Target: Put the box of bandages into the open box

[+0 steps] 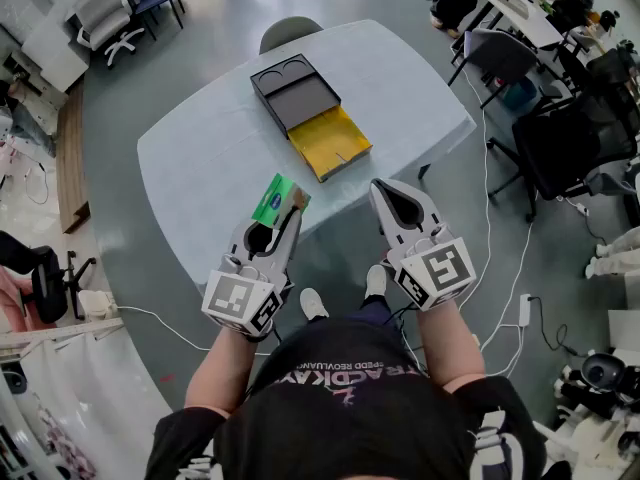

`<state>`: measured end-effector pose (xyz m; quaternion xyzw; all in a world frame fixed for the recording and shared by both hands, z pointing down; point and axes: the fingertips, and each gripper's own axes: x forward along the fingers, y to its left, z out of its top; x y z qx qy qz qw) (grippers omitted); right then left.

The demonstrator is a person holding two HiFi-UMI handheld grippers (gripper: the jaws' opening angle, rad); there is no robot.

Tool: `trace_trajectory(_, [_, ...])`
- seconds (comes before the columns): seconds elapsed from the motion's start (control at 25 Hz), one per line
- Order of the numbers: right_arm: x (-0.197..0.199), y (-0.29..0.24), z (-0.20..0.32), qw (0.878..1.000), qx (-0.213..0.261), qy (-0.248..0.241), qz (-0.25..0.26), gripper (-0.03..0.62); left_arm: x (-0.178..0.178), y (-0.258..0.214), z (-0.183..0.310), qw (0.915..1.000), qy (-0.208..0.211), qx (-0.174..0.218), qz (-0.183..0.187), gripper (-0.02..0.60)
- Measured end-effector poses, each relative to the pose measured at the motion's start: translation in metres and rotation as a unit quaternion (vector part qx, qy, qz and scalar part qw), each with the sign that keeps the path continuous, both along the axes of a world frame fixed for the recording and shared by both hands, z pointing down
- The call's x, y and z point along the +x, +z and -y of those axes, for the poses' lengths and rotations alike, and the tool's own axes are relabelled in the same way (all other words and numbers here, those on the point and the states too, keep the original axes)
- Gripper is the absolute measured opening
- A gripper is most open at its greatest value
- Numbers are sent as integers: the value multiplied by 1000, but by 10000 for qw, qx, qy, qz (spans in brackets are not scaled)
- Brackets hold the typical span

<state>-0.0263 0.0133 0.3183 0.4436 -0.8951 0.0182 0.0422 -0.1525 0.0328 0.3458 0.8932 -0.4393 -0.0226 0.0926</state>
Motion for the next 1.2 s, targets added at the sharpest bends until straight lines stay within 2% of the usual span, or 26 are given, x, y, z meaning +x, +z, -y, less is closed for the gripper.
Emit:
trace_trajectory(0.64, [-1,-2,6,9999,64,-145,33,9,5,-2,4,10000,46,13,3,101])
trace_trajectory(1.2, [41,-7,42,9981,54,-608,91,9,49,-5,26,9992,-398,-60,77,101])
